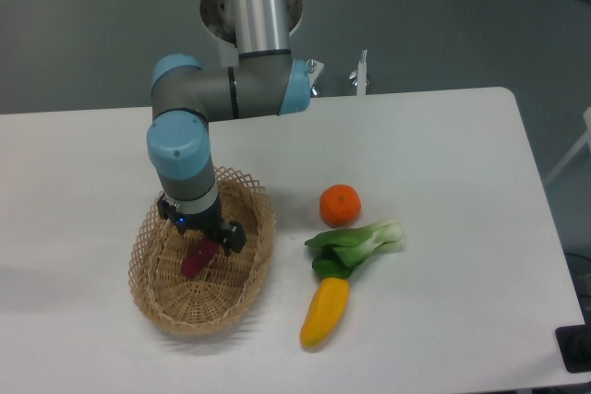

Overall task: Pick up the sweet potato from the basket
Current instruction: 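Lower the gripper and close it around the purple sweet potato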

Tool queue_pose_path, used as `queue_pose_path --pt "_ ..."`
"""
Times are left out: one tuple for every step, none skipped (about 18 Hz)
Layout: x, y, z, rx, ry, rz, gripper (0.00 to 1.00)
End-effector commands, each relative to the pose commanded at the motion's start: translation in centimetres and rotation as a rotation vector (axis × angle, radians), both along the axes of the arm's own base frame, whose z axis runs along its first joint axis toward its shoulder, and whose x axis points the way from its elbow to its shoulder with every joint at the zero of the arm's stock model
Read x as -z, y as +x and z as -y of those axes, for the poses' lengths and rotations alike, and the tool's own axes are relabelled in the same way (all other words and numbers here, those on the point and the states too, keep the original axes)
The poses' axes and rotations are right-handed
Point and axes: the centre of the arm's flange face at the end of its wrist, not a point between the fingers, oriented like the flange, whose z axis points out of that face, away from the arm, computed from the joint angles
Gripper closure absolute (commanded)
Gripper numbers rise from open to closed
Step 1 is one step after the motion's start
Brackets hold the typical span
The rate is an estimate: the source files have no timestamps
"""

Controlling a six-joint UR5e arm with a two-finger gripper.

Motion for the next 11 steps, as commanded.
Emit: queue_pose_path --pt "0.27 0.08 -0.05 0.002 -0.004 0.002 0.0" --pt "0.43 0.24 -0.12 0.005 -0.005 0.003 0.0" --pt "0.54 0.24 -0.12 0.006 -0.008 0.005 0.0" --pt "0.52 0.22 -0.12 0.006 -0.007 0.002 0.0" --pt "0.55 0.28 -0.2 0.009 -0.008 0.002 0.05" --pt "0.64 0.28 -0.21 0.011 -0.009 0.003 0.12" --pt "0.74 0.28 -0.2 0.011 -0.012 0.005 0.17" --pt "0.73 0.27 -0.21 0.012 -0.01 0.004 0.23" --pt "0.68 0.25 -0.25 0.012 -0.01 0.004 0.3" --pt "0.68 0.25 -0.25 0.014 -0.01 0.004 0.4" --pt "0.71 0.22 -0.3 0.015 -0.01 0.004 0.48"
